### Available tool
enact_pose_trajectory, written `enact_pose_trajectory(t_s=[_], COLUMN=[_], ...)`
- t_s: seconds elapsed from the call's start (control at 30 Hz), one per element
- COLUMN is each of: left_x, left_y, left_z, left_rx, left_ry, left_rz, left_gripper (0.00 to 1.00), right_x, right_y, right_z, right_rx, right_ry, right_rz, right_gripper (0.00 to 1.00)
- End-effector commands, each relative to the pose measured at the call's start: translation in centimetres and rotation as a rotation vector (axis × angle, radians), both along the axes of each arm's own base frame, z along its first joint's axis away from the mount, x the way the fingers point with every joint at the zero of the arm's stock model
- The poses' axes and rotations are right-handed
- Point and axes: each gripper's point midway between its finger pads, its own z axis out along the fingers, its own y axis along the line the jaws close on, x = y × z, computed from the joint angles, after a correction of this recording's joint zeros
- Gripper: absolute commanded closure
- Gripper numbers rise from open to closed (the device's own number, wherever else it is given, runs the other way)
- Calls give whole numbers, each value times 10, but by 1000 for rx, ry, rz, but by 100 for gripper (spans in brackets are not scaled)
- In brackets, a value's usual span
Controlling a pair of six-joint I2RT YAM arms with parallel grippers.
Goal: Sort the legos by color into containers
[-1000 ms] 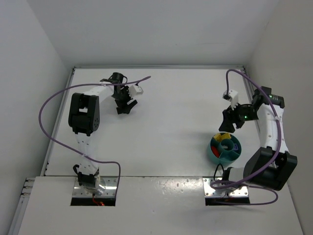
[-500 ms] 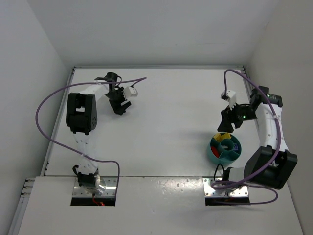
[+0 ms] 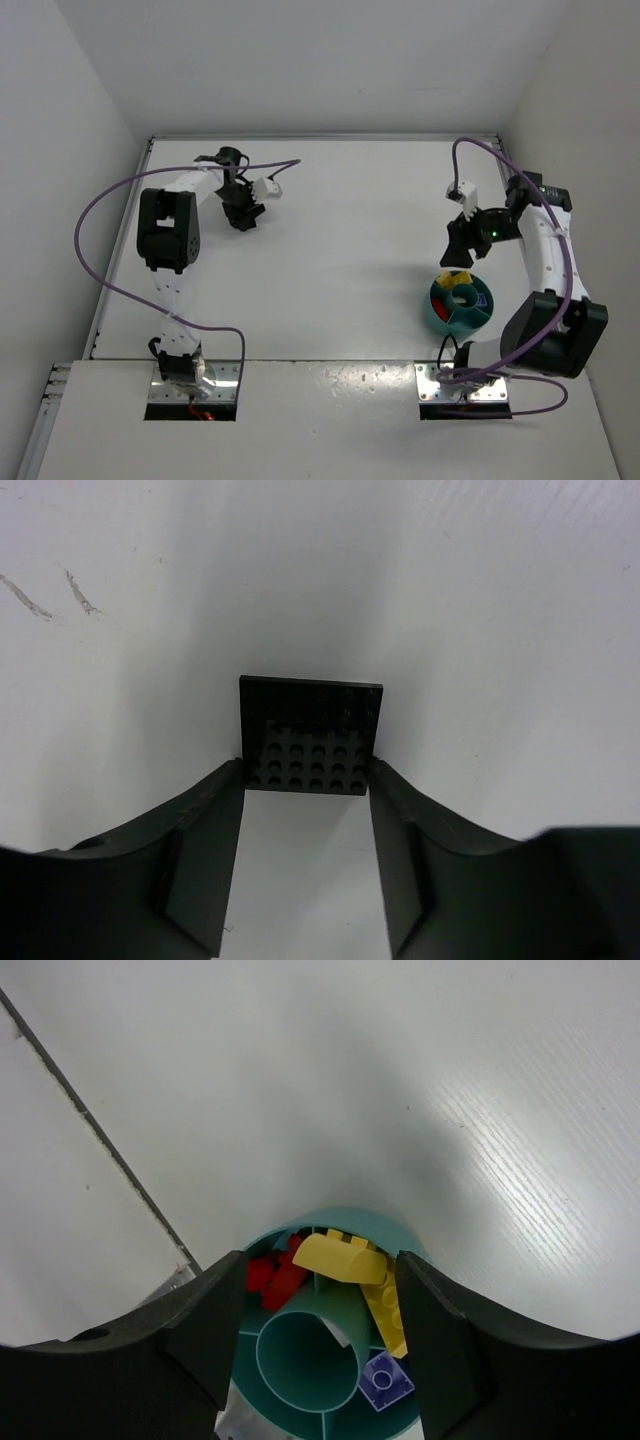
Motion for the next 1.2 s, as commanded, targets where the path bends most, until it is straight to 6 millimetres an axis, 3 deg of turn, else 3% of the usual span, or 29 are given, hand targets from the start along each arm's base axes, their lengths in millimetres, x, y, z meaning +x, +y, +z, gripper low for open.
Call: enact_pose_trajectory(t_s=[0.0, 0.17, 0.3, 0.47, 0.5, 0.57, 0.6, 0.63, 0.67, 0.7, 0.77, 0.8, 1.0, 1.17], left_x=[-37, -40, -44, -43, -40, -39, -41, -45, -45, -50, -63, -67, -95, -109], left_y=[14, 9, 3, -14, -23, -37, -40, -47, -57, -59, -74, -82, -130, -171], left_z=[-48, -51, -53, -27, -20, -2, 2, 10, 16, 17, 25, 28, 56, 84], left_rx=[54, 55, 44, -57, -105, -169, -188, -207, -235, -250, -274, -295, -380, -436], left_ry=[186, 197, 210, 176, 157, 129, 130, 128, 121, 133, 145, 144, 129, 102], left_rz=[7, 5, 3, 23, 15, 22, 27, 29, 11, 21, 2, -8, -54, -96], left_gripper=[48, 63, 74, 78, 80, 83, 83, 85, 87, 87, 88, 89, 90, 90], right_x=[16, 28, 34, 49, 49, 66, 68, 83, 82, 92, 105, 107, 118, 120], right_y=[9, 20, 45, 80, 88, 97, 105, 104, 111, 111, 117, 126, 148, 172], right_z=[19, 33, 45, 58, 60, 54, 61, 58, 52, 61, 56, 48, 27, 19], right_rx=[40, 77, 207, 459, 516, 570, 630, 656, 705, 733, 772, 794, 789, 782], right_ry=[-54, -84, -50, 25, 110, 92, 189, 132, 253, 238, 236, 327, 441, 524], right_rz=[1, -14, -28, -97, -155, -181, -261, -282, -372, -403, -461, -520, -577, -588], right_gripper=[37, 33, 30, 29, 29, 29, 30, 30, 30, 30, 30, 30, 30, 30])
